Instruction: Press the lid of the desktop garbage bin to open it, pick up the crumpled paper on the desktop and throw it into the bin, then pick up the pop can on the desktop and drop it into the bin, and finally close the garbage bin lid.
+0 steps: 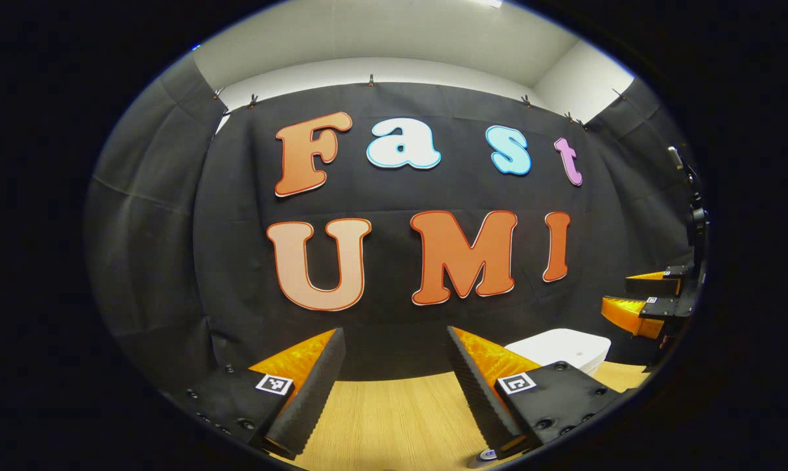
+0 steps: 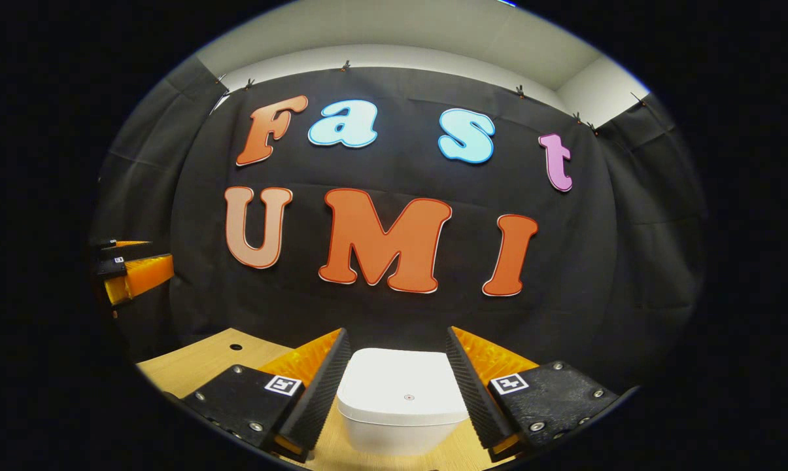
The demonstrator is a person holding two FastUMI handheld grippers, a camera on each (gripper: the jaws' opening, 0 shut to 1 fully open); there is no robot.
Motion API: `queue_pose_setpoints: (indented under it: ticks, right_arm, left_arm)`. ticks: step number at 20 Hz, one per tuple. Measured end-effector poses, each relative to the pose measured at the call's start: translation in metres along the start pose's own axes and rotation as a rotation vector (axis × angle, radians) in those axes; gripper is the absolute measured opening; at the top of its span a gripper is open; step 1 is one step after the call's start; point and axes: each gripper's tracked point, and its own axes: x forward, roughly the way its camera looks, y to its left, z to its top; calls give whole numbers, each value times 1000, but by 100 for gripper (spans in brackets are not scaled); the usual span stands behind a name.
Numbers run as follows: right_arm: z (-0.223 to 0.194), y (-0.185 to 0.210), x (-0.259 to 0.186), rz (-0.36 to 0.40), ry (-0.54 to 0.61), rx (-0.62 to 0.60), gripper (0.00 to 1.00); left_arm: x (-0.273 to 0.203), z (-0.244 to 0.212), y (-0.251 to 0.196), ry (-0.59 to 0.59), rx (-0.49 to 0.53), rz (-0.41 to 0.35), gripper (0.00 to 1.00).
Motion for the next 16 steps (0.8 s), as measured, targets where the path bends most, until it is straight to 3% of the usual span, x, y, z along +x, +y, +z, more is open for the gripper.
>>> queue_pose_setpoints:
  ticks: [6,10,13,15,16]
  right_arm:
    - [-18,-9,6,12,43,-8,66]
    - [-37,-10,12,46,90,-7,40]
    - [-47,-17,19,39,104,-25,12]
    - [-54,-18,25,51,119,-22,1]
    - [-57,-17,28,64,128,-12,1]
  left_arm:
    - [-6,-1,-2,-6,26,3,98]
    - [-10,-7,-8,15,39,10,96]
    - [-13,-24,-17,69,25,5,100]
    - [-17,-28,-17,86,31,23,100]
    - [-18,-29,-17,91,35,31,100]
